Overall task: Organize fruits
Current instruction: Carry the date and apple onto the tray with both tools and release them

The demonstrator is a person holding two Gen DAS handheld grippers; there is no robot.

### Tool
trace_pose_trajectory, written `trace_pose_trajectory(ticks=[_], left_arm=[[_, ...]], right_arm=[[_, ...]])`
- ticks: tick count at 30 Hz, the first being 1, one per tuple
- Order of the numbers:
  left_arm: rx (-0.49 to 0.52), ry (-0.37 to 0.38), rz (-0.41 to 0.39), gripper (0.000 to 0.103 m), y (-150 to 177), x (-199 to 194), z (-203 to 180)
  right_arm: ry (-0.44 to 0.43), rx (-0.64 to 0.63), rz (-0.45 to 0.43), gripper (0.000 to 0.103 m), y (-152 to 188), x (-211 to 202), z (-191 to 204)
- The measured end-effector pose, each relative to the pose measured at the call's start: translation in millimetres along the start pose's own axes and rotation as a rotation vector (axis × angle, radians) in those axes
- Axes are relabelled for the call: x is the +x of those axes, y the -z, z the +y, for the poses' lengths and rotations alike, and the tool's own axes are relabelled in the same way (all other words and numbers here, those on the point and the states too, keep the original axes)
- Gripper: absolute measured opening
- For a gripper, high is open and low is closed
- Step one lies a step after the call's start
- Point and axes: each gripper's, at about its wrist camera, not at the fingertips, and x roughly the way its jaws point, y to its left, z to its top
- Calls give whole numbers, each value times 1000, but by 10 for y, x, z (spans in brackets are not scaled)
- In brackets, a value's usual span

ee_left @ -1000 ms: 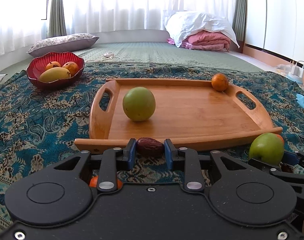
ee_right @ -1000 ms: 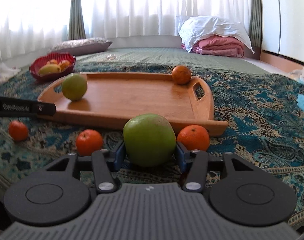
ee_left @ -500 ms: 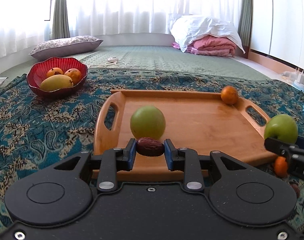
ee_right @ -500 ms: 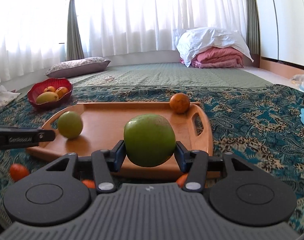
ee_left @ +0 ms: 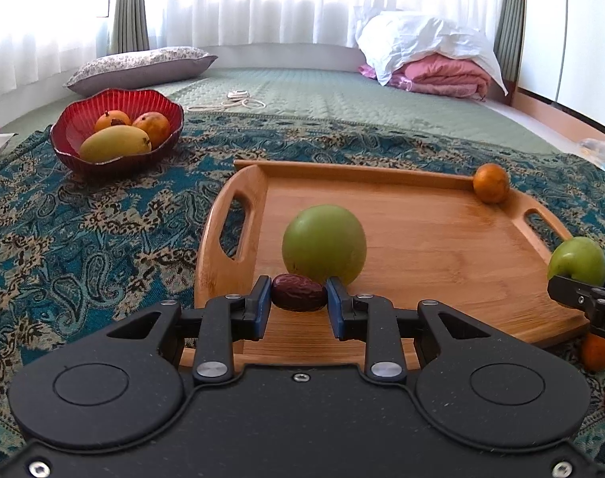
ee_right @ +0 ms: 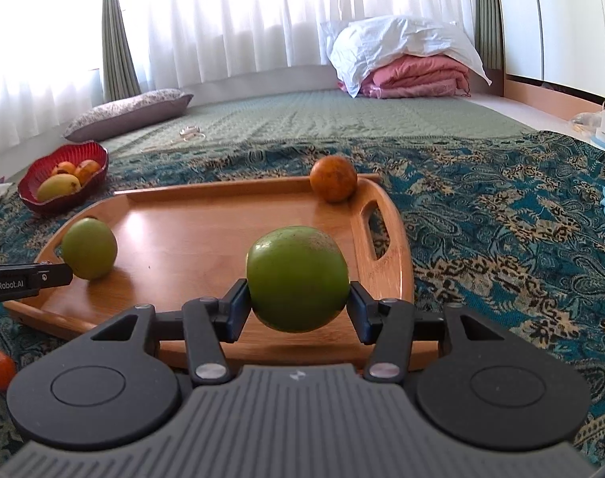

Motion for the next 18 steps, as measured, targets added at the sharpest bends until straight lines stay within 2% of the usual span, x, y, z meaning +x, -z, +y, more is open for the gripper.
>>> trace_pose_trajectory(ticks=[18], left_arm=[[9,-17,31,28,56,185,-5]], right_arm=[[12,4,44,55,31,103,23]])
